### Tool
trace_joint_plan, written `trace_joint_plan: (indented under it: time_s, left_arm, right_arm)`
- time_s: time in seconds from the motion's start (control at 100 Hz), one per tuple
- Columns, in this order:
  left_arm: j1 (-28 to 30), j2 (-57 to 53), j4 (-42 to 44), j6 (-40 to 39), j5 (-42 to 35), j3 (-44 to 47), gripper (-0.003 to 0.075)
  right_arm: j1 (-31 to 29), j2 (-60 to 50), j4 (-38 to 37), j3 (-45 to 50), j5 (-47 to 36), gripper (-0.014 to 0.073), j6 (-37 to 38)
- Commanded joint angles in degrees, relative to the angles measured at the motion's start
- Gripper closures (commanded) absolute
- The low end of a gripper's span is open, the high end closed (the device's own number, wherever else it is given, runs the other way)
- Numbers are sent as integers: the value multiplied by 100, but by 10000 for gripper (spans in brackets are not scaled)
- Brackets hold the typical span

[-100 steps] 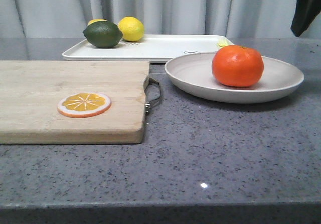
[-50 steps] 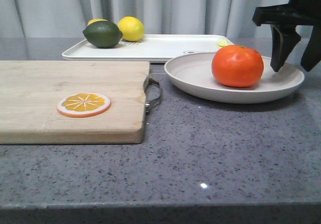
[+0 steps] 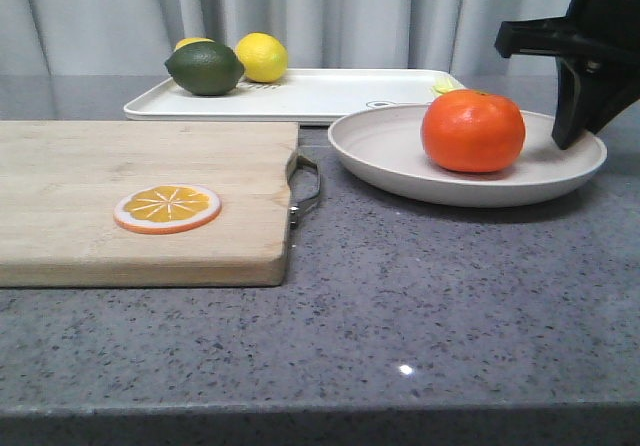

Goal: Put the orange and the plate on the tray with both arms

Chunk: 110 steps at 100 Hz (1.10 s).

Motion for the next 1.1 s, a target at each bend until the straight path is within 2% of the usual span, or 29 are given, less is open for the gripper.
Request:
trace_joint_plan:
  time_s: [0.0,0.35,0.45,0.67,0.93,1.09]
  left_arm:
    - [4,35,-55,-49,-377,-140,741]
    - [4,35,-46,-49,-388,-140,741]
    - [4,35,-33,-49,-398,-140,740]
    - [4,35,-24,-49,-433,-140,741]
    - [4,35,-24,-49,-433,-140,741]
    - [4,35,-24,-49,-433,-140,741]
  right_arm:
    - [-8,-239,-104,-157,-103,634,-31]
    - [-206,-259,108,-168,-103,651,-21]
    - [-378,-346,631,-175,-146,651,-81]
    - [-571,-544,1562,-252,-105,651,-705]
    - [-564,-489,1987,-981,-59,651,-825]
    - [-564,10,2049,-1885,278,651,-825]
